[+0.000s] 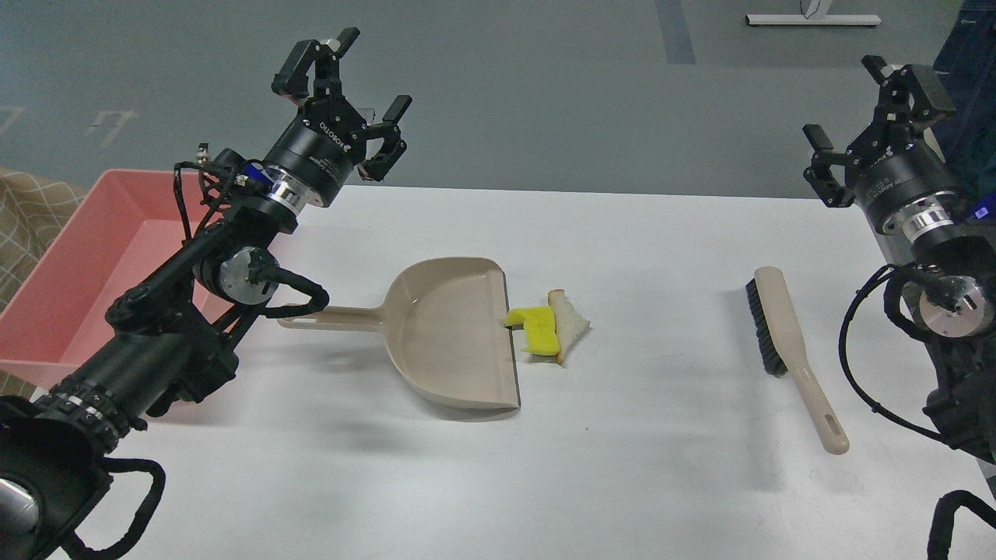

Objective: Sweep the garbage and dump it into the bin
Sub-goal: 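Move the left gripper down toward the beige dustpan handle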

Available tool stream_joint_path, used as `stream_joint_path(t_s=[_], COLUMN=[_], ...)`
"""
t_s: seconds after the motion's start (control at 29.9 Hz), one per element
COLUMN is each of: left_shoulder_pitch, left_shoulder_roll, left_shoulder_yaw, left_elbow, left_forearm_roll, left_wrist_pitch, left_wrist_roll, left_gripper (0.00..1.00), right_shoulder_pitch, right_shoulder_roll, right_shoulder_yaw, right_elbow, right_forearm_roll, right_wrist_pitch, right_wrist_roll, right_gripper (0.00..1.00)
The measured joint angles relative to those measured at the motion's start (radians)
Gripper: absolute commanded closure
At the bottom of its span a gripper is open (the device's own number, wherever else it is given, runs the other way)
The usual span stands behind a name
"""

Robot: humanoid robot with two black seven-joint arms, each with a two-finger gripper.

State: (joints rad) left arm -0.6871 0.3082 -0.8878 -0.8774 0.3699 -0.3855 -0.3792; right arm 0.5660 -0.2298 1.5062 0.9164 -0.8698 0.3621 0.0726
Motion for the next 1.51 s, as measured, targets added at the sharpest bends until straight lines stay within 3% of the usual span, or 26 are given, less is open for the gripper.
stream_joint_path(t_s=[0.54,0.67,0.8,1.1,1.51], left_shoulder_pitch=[0.0,0.003,0.013,0.029,0.134], left_shoulder_roll=[0.032,0.03,0.033,0.038,0.105], left_shoulder_yaw=[-0.001,-0.004,-0.004,-0.006,-0.003], left_elbow=[0.042,0.04,0.024,-0.021,-0.159], left_forearm_roll=[0.001,-0.003,-0.005,-0.039,-0.105], left_wrist_pitch=[0.003,0.004,-0.004,-0.016,-0.01], left_wrist_roll=[0.01,-0.008,-0.034,-0.006,-0.013], left_gripper=[0.02,0.02,0.02,0.02,0.02], right_shoulder_pitch=[0.006,0.006,-0.002,-0.008,-0.008], right_shoulder_roll=[-0.018,-0.003,0.016,0.014,0.013], right_shoulder_yaw=[-0.003,-0.003,-0.004,0.001,0.0], right_elbow=[-0.002,0.002,0.005,0.011,0.013], right_forearm_roll=[0.0,0.0,0.001,0.001,0.001], right_wrist_pitch=[-0.013,-0.006,0.008,0.024,0.025], right_wrist_roll=[-0.002,-0.002,-0.002,-0.012,-0.013], right_gripper=[0.0,0.0,0.0,0.0,0.0])
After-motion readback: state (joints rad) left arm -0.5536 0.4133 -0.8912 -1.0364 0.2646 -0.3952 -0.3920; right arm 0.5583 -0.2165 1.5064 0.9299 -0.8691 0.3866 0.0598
